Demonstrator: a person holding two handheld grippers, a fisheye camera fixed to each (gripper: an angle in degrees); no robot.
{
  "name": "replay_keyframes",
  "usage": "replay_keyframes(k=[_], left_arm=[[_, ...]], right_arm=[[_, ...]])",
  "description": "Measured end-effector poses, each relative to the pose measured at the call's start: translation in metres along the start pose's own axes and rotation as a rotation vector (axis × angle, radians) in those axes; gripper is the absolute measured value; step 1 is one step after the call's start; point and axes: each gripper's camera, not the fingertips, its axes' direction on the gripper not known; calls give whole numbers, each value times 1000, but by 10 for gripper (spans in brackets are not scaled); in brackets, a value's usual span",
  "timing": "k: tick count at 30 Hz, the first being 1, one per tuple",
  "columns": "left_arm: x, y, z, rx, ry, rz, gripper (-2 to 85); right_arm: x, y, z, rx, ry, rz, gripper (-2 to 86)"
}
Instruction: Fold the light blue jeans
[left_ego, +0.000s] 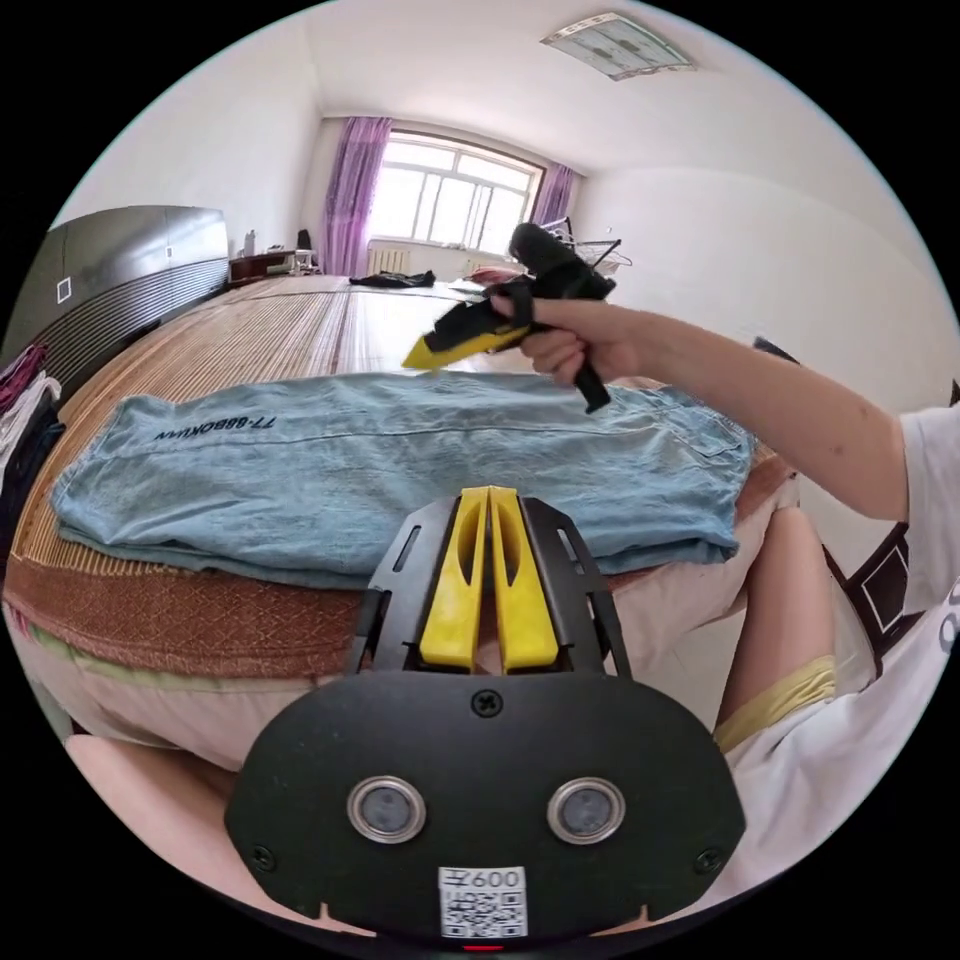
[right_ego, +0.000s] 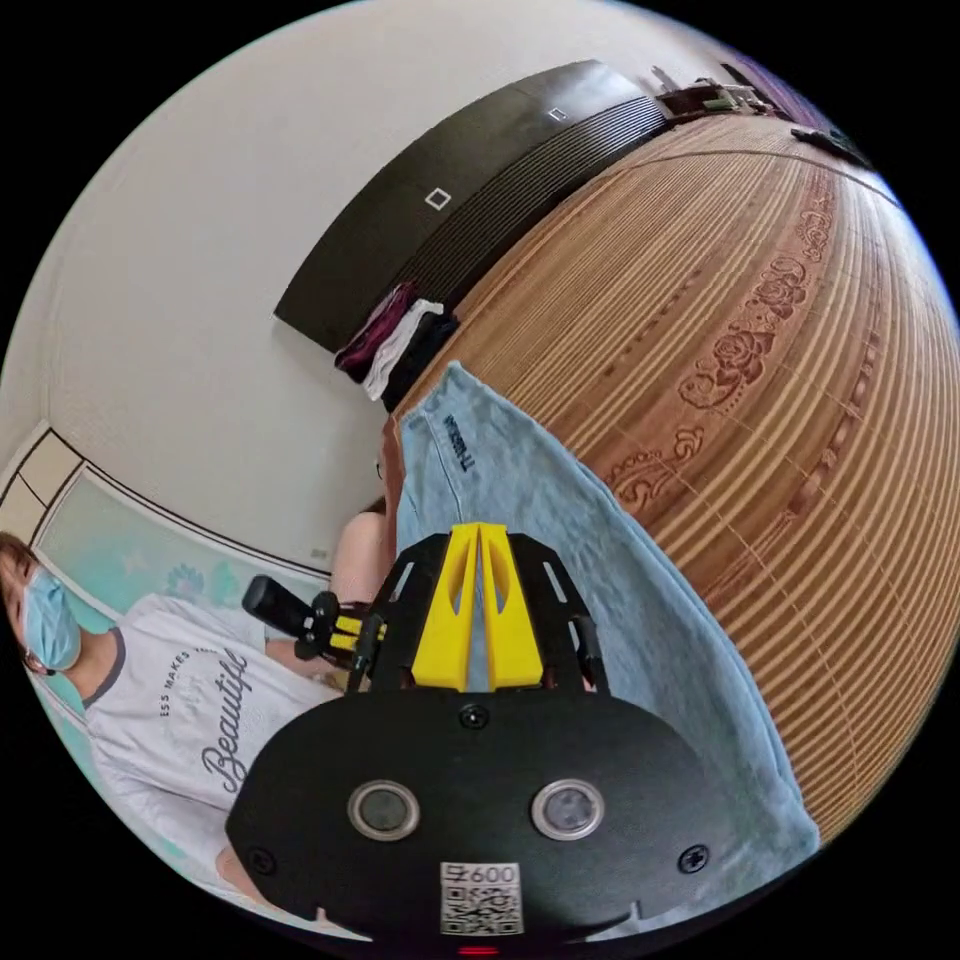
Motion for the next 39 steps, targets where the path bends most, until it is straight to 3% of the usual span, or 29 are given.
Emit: replay_keyframes(k=[3, 6, 9, 11, 14, 16, 19, 23, 27, 30, 33, 34, 36, 39], left_arm=[[11, 4, -3, 105, 115, 94, 5], [4, 16, 32, -9, 176, 78, 5], [-16, 45, 42, 28, 166, 87, 6], [-27, 45, 47, 1, 156, 110, 6], [-42, 49, 51, -14, 152, 147, 6], [-54, 56, 53, 1, 160, 140, 6], [-68, 66, 56, 18, 144, 143, 6], [-79, 69, 55, 11, 92, 126, 6], [-84, 73, 45, 76, 49, 89, 7], [-87, 78, 49, 140, 202, 104, 7], [-85, 80, 81, 27, 239, 112, 6], [-87, 86, 95, -33, 224, 102, 6], [-90, 98, 94, 11, 207, 147, 6], [-82, 103, 97, -9, 131, 283, 6]], right_arm=[[-2, 26, 13, -63, -80, 8, -8], [4, 37, 10, 9, -131, 60, -8], [19, 46, -15, 176, -43, 222, -8], [20, 65, -47, 393, 49, 338, -8], [-15, 91, -70, 601, 194, 350, -8], [-38, 88, -58, 555, 109, 244, -8], [-66, 73, -6, 255, -171, 110, -8], [-128, 99, 38, 17, -108, -2, -8], [-152, 141, 27, 70, -77, 55, -8], [-168, 172, 25, 96, -102, 84, -8], [-185, 189, 39, 63, 27, 100, -8], [-195, 194, 40, 100, 68, 77, -8], [-198, 201, 28, 215, 190, 164, -8], [-203, 228, -14, 498, 400, 383, -8]])
